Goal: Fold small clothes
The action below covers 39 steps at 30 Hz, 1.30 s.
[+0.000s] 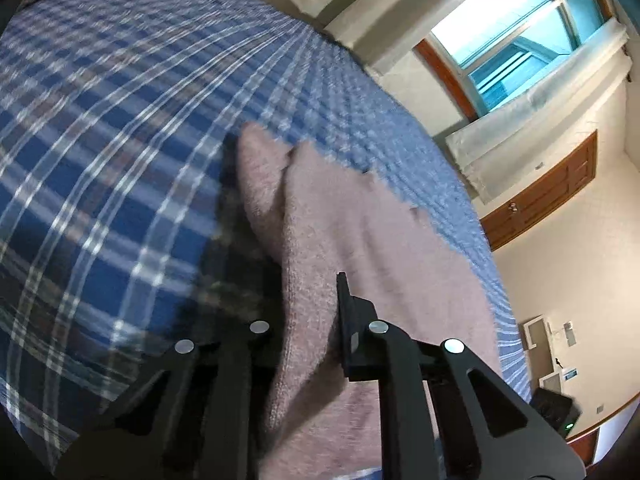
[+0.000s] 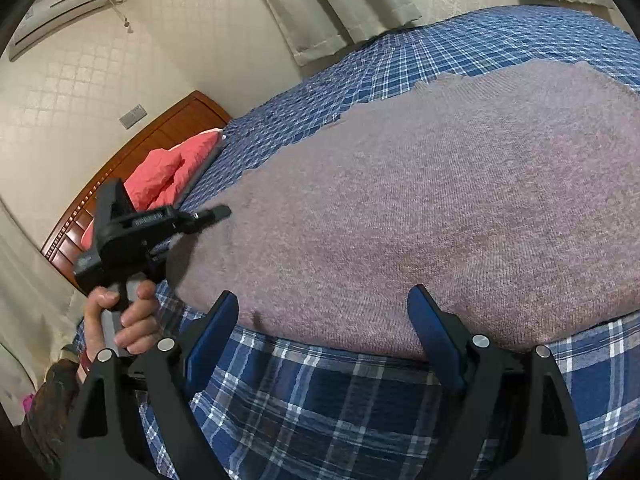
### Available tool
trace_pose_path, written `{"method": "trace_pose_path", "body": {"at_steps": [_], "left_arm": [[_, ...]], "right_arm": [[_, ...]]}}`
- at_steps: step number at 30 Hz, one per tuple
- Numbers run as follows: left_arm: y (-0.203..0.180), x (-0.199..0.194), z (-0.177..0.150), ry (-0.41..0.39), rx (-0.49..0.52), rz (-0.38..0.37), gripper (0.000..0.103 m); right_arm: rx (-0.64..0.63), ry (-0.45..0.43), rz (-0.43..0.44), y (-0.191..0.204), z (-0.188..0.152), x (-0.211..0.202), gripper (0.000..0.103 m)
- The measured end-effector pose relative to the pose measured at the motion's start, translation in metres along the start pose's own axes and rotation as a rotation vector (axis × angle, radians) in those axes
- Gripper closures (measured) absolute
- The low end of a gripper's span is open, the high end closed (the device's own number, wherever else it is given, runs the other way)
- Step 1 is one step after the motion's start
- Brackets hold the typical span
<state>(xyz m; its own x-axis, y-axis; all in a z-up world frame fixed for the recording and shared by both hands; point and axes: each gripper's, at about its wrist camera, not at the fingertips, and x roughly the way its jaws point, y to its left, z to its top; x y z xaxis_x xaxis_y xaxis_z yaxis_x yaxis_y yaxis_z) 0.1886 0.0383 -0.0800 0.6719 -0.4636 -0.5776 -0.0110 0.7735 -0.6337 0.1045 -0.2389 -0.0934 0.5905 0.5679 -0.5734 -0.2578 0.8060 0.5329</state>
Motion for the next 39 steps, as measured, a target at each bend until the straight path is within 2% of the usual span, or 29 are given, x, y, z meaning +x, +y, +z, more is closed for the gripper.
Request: {"method": "trace_pose_path", "body": {"at_steps": [5,11,15,19,21,25,26,27,30,32,36,39], "left_arm": [[-0.053,-0.001,0.014,-0.013,0.057,-0.016,0.089],[-0.119,0.024,0.017,0.006,0.14,-0.021,0.091],[-0.158,0.049,-0.002,0.037,0.185,-0.026,0.094],[-0.184,0.08,-0.031,0.101,0.262,0.008,0.094],[-0.189,0.094,-0.043,0.131,0.281,0.029,0.094],[-0.191,0.116,-0.062,0.18,0.314,0.081,0.093],[-0.193,0.119,-0.064,0.186,0.327,0.088,0.091],[-0.196,0.12,-0.067,0.19,0.341,0.098,0.085],[-0.206,0.11,-0.069,0.173,0.353,0.077,0.058],[-0.21,0.098,-0.07,0.149,0.34,0.058,0.045],[-0.209,0.069,-0.068,0.1,0.304,0.024,0.036],[-0.195,0.04,-0.068,0.044,0.272,0.008,0.034]], "right_arm": [[0.03,0.003,0.019,-0.001,0.001,-0.012,0.018],[0.056,0.022,0.046,-0.012,-0.009,-0.039,0.018],[0.099,0.005,0.051,-0.03,-0.013,-0.062,0.018],[0.16,-0.029,0.065,-0.056,-0.016,-0.088,0.018],[0.173,-0.038,0.063,-0.065,-0.018,-0.095,0.018],[0.177,-0.057,0.127,-0.069,-0.023,-0.103,0.018],[0.174,-0.058,0.131,-0.069,-0.023,-0.102,0.018],[0.17,-0.059,0.137,-0.069,-0.024,-0.101,0.018],[0.165,-0.055,0.146,-0.07,-0.023,-0.099,0.018],[0.168,-0.059,0.153,-0.071,-0.021,-0.098,0.018],[0.176,-0.065,0.166,-0.076,-0.022,-0.099,0.018],[0.173,-0.064,0.163,-0.076,-0.022,-0.097,0.018]]}}
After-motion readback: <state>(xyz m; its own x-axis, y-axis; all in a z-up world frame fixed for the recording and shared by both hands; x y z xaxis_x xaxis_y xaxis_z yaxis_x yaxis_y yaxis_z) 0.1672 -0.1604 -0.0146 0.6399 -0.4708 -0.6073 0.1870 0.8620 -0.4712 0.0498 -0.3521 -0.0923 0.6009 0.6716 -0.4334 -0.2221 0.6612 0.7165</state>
